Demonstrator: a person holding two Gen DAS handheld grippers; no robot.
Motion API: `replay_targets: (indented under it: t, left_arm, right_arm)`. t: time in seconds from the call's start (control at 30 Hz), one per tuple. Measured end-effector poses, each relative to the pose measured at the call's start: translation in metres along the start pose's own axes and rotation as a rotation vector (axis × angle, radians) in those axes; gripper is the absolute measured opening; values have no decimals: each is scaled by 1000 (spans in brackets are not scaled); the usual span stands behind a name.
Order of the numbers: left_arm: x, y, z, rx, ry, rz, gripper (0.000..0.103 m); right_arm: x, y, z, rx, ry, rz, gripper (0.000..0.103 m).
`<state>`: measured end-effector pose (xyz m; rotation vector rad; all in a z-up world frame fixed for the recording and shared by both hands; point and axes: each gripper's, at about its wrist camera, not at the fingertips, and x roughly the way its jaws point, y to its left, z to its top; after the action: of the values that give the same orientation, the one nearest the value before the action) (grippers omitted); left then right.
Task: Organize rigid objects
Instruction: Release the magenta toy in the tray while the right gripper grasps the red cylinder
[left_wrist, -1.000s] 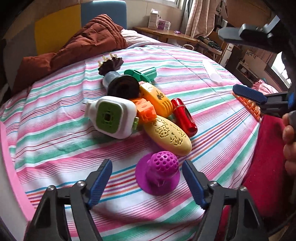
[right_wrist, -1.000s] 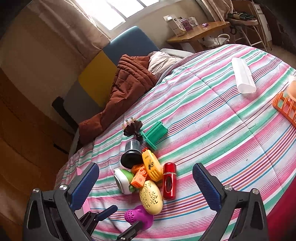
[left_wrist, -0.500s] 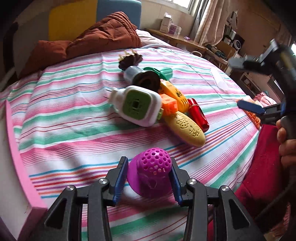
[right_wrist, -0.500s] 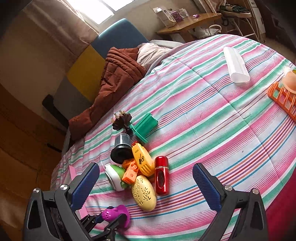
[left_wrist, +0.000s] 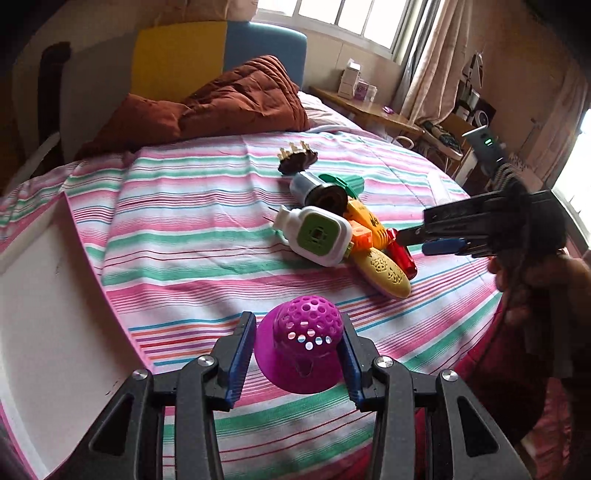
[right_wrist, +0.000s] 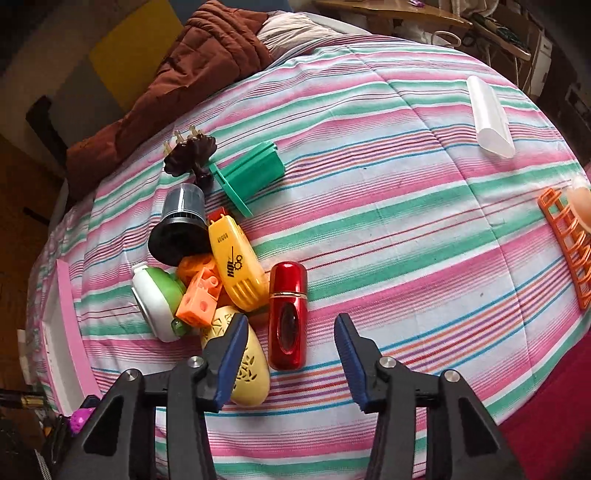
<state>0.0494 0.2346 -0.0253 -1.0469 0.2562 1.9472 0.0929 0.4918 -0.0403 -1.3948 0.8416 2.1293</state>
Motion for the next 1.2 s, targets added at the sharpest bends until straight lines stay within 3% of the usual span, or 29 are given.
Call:
replay_targets:
  t: [0.07, 0.13, 0.27, 0.43, 0.7, 0.8, 0.93, 1.07, 1.2]
  left_arm:
    - [-8, 5, -1, -14, -15, 3, 44]
    - [-16, 11, -1, -26, -30, 14, 44]
    - [-27, 28, -3, -72, -46, 26, 44]
    - [-42, 60, -2, -151, -76, 61, 44]
    - [-46, 170, 13, -304, -96, 294, 44]
    - [-38, 209, 18, -322, -71, 400, 44]
    - [-23, 248, 19, -383, -20, 486, 44]
    - [-12, 267, 20, -417, 5, 532, 44]
    - [-7, 277, 22, -460, 19, 523, 44]
  right_arm:
    - [12, 4, 3, -25, 20, -67, 33]
    - [30, 6, 3, -22, 80, -84, 28]
    - [40, 13, 1, -62, 39, -147, 28]
    - [42, 6, -2, -53, 40, -138, 28]
    - [43, 4, -13, -119, 15, -181, 27]
    - [43, 2, -16, -135, 8, -190, 27]
    - [43, -4, -19, -141, 2, -191, 26]
    - [44, -10, -22, -152, -3, -195, 26]
    - [44, -15, -25, -165, -5, -202, 26]
